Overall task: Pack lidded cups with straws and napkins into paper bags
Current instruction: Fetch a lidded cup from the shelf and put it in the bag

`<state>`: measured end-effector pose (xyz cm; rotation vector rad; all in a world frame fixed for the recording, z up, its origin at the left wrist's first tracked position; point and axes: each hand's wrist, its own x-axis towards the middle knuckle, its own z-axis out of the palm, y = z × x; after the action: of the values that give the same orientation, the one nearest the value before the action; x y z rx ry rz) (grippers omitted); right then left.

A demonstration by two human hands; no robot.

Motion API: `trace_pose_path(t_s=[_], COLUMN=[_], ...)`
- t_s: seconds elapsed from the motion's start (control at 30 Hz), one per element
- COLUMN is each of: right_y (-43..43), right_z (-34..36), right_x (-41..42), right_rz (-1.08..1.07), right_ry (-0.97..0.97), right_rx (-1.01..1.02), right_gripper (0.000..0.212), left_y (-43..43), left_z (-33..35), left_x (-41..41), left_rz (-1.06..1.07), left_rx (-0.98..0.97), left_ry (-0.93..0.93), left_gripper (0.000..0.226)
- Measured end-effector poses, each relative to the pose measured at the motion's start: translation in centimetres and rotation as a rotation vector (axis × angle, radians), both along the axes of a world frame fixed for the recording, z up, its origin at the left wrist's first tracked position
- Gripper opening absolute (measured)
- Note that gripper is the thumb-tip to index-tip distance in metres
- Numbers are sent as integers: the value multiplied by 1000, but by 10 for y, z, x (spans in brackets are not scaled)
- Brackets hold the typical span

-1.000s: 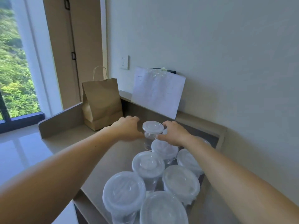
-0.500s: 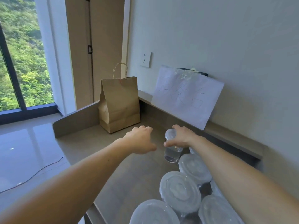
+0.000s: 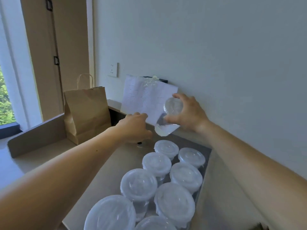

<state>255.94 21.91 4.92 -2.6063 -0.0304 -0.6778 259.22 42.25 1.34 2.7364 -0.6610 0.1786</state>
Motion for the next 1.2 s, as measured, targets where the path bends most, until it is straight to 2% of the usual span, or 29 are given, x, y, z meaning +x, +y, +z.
trace_pose_path(t_s=[0.13,0.27,0.43,0.63,0.77,0.83,0.97,1.13,1.2], right_y=[-59,-124,-204,-279,-307,-316,-322,-324,-322], right_z=[12,-1,-47,-136,-195,-219,-261,-298,-308], right_x=[-79,-161,-267,-387,-445,-466,-493,-502,-503], right_rz=[-67,-135,-225,-351,-424,-449,-462,-473,-468], right_ry=[-32,-4,68,237,351,403,463,496,489], right_rx=[24,47,114,179,203,210,240,257,273], right_gripper=[89,88,93,94,93,94,96,94,93], left_y=[-58,-124,-214,-315,-353,-362,-367,-359,-352], left_z=[16,17,-12,-102,-176,-211,-268,-310,-324], left_x=[-46,-104,-184,-287,-344,-368,-399,-423,-432], left_rz=[-90,-172,-261,-398,-484,-495,-515,-607,-647], left_rx=[28,65,86,204,266,300,350,441,501], left_ry=[-50,-76,-27,168,326,393,533,683,767], left_gripper=[71,59,70,81,69,69,84,88,98])
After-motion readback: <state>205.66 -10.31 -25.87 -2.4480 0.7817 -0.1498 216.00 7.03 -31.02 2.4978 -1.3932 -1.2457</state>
